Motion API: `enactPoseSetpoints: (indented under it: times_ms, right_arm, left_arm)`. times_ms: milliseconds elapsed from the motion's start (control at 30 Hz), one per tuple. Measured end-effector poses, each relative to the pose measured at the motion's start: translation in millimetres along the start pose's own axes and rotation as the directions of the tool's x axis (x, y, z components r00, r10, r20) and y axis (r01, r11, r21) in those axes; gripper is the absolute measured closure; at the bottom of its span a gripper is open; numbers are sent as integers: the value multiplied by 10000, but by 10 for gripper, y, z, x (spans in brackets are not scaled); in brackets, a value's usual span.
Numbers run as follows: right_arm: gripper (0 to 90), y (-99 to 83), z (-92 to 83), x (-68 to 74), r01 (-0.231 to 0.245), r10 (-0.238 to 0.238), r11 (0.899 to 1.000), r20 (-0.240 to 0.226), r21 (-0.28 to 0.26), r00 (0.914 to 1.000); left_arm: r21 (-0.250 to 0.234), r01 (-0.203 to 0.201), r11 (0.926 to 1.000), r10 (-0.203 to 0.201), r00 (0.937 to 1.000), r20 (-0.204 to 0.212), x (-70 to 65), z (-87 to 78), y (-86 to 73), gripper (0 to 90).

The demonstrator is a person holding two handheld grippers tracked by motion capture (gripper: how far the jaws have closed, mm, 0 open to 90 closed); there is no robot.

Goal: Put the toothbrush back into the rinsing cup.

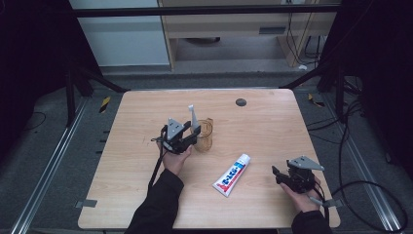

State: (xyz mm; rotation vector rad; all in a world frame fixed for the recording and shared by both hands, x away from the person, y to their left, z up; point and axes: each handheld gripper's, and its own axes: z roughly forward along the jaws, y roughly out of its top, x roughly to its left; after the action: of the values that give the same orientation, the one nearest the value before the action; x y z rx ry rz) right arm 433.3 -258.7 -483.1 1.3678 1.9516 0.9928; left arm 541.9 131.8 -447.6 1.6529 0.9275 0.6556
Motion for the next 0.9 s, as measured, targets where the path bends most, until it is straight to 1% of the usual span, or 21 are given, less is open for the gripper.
enactPoseSetpoints:
  times_ms: [33, 200, 267, 333, 400, 433, 467, 500, 567, 633, 767, 800, 867, 900]
  right_arm:
    - [381, 0, 3, -1, 57, -57, 10000, 22, -12, 10000]
    - [377, 0, 5, -1, 52, -52, 10000, 29, -20, 10000]
    - [374, 2, -2, 2, -23, 23, 10000, -13, -9, 10000]
    - [368, 2, -6, 0, 5, -5, 10000, 14, -53, 10000]
    - [366, 2, -9, 1, -13, 13, 10000, 8, -57, 10000]
    - [362, 1, -11, 2, -23, 23, 10000, 24, -50, 10000]
    - [362, 1, -11, 2, -23, 23, 10000, 24, -50, 10000]
    - [359, 4, -21, 4, -113, 113, 9999, -4, -41, 9999]
    - [358, 3, -21, 0, -77, 77, 9999, 16, -72, 10000]
    - [356, 4, -28, -3, -71, 71, 9999, 61, -97, 10000]
    - [356, 10, -38, -1, -58, 59, 9999, 81, -142, 9999]
    - [356, 16, -50, 4, -101, 102, 9998, 66, -162, 9999]
    - [356, 21, -59, 7, -145, 145, 9997, 31, -188, 9999]
    - [356, 22, -61, 6, -120, 121, 9997, 55, -216, 9999]
  left_arm:
    - [0, -35, 10000, 35, 10000, -31, 4, -15, 0, 492]
    - [45, -52, 10000, 52, 9999, -88, 20, -78, 1, 453]
    - [67, -107, 9999, 107, 9999, -44, 33, -117, 7, 444]
    - [-7, -211, 9998, 211, 9997, -103, 47, -177, 13, 442]
    - [-9, -205, 9998, 205, 9998, -70, 59, -200, 15, 442]
    - [68, -30, 10000, 31, 10000, -31, 85, -237, 18, 432]
    - [68, -30, 10000, 31, 10000, -31, 85, -237, 18, 428]
    - [161, -35, 9999, 36, 10000, -33, 101, -272, 19, 426]
    - [234, -51, 9997, 53, 10000, -56, 107, -285, 19, 420]
    - [504, -115, 9987, 120, 9999, -106, 123, -310, 19, 414]
    - [687, -160, 9975, 164, 9999, -52, 128, -328, 31, 406]
    - [869, -366, 9955, 378, 9992, -120, 130, -351, 52, 404]
    - [944, -401, 9947, 412, 9991, -103, 133, -367, 62, 399]
    - [1047, -523, 9931, 538, 9985, -120, 145, -405, 69, 397]
